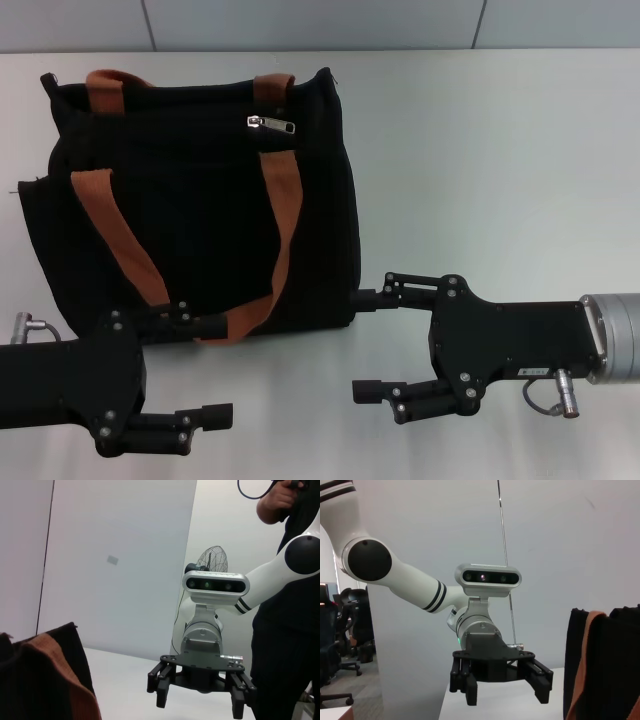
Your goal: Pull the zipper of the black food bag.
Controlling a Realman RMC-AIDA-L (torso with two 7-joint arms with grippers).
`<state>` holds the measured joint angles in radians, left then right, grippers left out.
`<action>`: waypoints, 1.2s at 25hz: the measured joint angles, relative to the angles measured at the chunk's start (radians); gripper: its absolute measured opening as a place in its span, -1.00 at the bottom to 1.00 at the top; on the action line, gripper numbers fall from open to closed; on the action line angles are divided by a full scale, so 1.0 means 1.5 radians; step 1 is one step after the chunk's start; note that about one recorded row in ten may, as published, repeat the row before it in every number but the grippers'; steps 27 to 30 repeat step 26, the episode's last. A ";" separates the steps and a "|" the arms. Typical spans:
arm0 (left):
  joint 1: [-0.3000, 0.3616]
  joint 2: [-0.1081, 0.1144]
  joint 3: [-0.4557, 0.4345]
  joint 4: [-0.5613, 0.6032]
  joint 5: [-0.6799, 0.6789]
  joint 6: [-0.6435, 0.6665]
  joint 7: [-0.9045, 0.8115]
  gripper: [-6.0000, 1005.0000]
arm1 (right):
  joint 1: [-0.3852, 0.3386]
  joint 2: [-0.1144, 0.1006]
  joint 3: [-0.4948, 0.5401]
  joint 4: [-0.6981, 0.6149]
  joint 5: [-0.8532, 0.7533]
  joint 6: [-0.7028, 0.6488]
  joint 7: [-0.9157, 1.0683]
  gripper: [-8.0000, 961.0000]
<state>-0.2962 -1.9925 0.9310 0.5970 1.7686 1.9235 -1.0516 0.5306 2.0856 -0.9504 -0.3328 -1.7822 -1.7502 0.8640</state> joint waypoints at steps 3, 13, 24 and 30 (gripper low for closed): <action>0.000 0.000 0.001 0.000 0.000 -0.001 0.000 0.60 | 0.000 0.000 0.000 0.000 0.000 0.000 0.000 0.71; -0.005 -0.001 0.002 0.000 0.004 -0.003 0.001 0.60 | 0.002 0.000 0.000 0.000 0.001 0.000 -0.001 0.71; -0.007 -0.002 -0.002 0.000 0.010 -0.003 0.000 0.60 | 0.002 0.000 0.000 0.000 0.001 -0.001 -0.001 0.72; -0.007 -0.002 0.000 0.000 0.010 -0.002 0.001 0.60 | 0.003 0.000 0.000 0.000 0.001 -0.001 -0.001 0.72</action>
